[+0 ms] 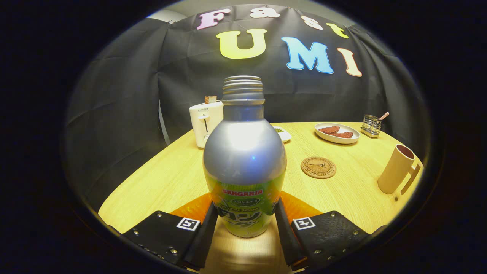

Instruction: Take the bottle from table, then pour the juice into the cup, finally place the bottle on the coaster

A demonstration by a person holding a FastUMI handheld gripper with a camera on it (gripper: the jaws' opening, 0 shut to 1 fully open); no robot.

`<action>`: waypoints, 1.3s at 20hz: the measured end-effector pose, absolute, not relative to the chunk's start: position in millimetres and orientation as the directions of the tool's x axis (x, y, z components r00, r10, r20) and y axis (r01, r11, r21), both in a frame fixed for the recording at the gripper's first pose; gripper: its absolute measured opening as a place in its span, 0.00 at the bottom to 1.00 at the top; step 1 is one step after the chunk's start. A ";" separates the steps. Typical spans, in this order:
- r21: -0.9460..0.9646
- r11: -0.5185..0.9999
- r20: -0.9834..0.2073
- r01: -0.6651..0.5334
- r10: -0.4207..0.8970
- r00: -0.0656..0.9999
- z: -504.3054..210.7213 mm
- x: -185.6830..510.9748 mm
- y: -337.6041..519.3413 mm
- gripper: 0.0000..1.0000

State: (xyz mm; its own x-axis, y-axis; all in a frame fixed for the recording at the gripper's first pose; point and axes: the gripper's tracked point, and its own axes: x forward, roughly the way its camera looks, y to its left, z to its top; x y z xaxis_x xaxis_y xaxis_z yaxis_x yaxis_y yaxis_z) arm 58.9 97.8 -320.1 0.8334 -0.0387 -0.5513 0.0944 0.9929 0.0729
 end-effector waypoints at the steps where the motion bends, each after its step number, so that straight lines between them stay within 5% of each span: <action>1: 0.090 0.990 -0.549 0.104 -0.037 0.835 -316.0 59.0 96.5 0.74; 10: 0.246 0.931 -0.517 0.271 -0.111 0.849 -270.3 61.5 43.0 0.74; 26: 0.549 0.755 -0.487 0.358 -0.059 0.871 -247.0 56.8 -29.0 0.74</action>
